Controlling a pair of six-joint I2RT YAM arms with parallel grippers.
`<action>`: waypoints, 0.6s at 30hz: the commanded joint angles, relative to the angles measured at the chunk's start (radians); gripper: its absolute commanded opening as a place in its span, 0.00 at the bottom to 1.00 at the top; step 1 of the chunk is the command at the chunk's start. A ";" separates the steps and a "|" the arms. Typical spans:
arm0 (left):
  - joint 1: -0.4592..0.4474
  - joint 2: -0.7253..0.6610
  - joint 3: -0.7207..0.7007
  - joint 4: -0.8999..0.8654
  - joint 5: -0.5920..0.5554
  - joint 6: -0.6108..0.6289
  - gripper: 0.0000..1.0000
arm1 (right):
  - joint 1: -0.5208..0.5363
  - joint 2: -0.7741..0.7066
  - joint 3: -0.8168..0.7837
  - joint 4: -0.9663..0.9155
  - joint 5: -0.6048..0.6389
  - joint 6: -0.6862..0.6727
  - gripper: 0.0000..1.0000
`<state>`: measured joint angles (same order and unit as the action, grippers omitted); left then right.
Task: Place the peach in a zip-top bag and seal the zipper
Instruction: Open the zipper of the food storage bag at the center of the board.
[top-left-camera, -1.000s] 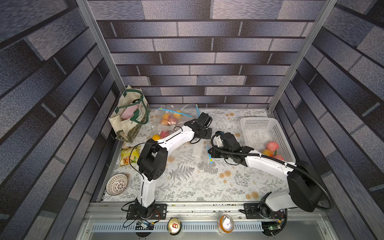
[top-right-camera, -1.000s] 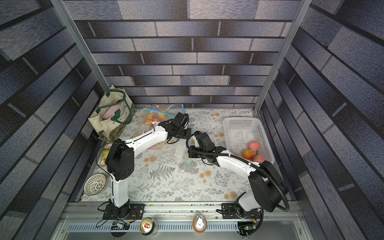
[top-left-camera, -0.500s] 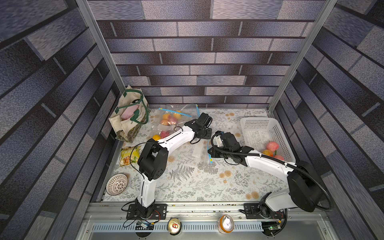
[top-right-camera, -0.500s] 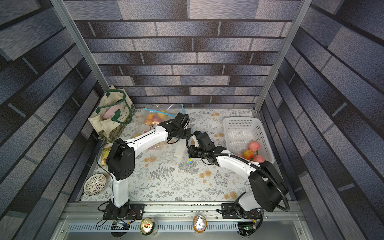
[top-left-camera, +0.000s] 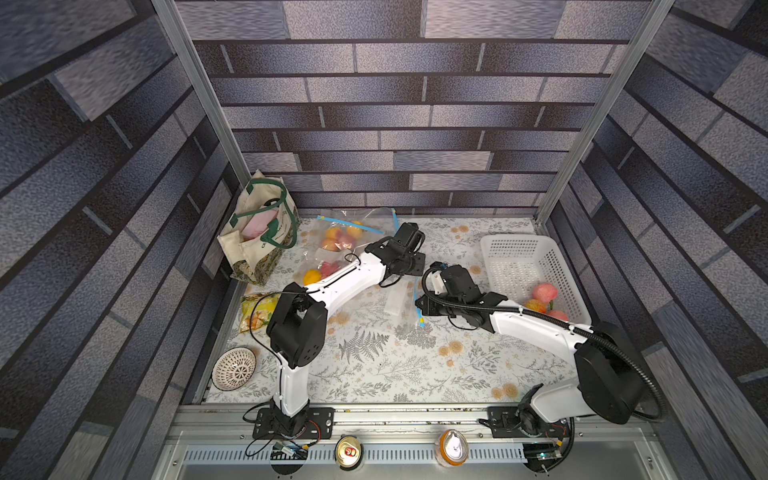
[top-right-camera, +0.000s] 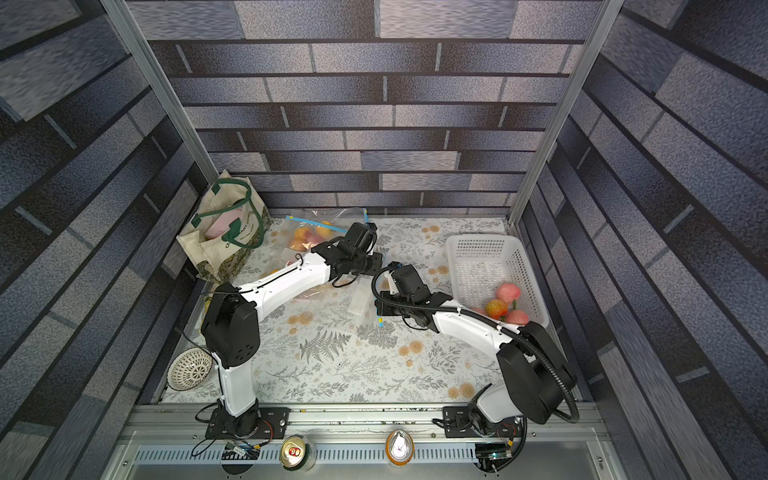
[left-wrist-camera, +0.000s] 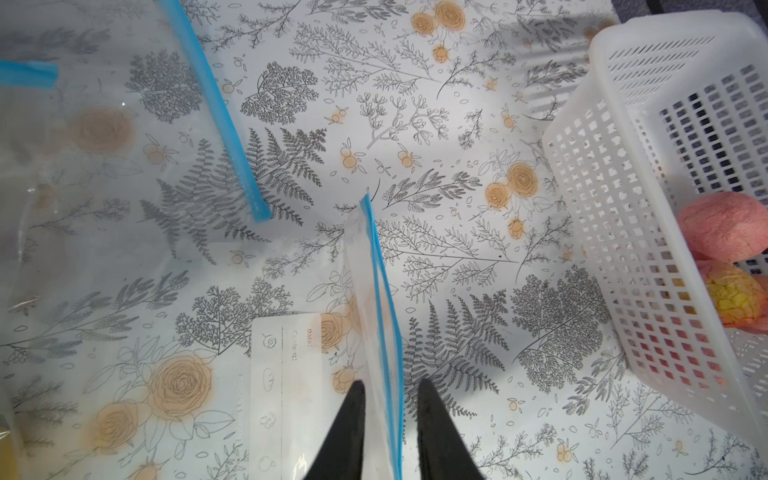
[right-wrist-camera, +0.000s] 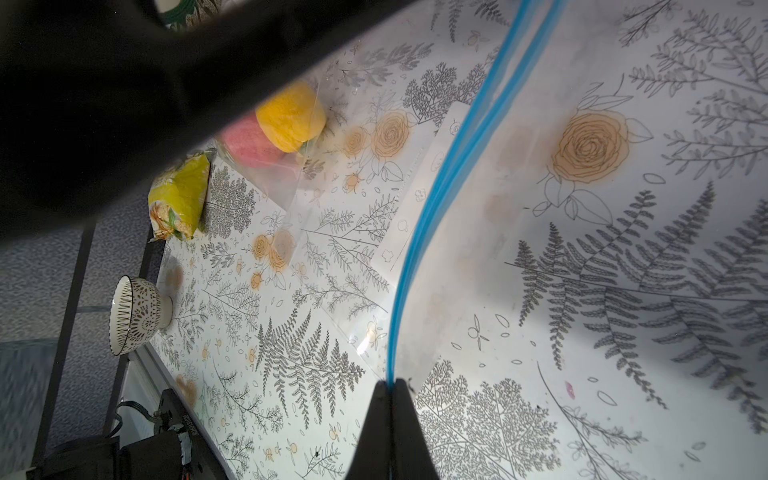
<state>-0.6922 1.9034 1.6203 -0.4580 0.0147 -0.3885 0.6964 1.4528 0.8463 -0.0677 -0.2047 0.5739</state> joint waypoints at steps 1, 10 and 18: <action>0.001 -0.012 0.003 -0.007 -0.008 0.006 0.25 | 0.008 0.001 0.019 -0.008 -0.006 -0.009 0.00; 0.003 0.038 0.000 0.005 0.014 -0.001 0.24 | 0.008 -0.009 0.018 -0.013 -0.006 -0.011 0.00; 0.014 0.056 -0.008 0.008 0.008 -0.007 0.23 | 0.007 -0.009 0.016 -0.014 -0.005 -0.013 0.00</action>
<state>-0.6853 1.9621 1.6180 -0.4553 0.0216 -0.3893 0.6964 1.4528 0.8463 -0.0677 -0.2047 0.5739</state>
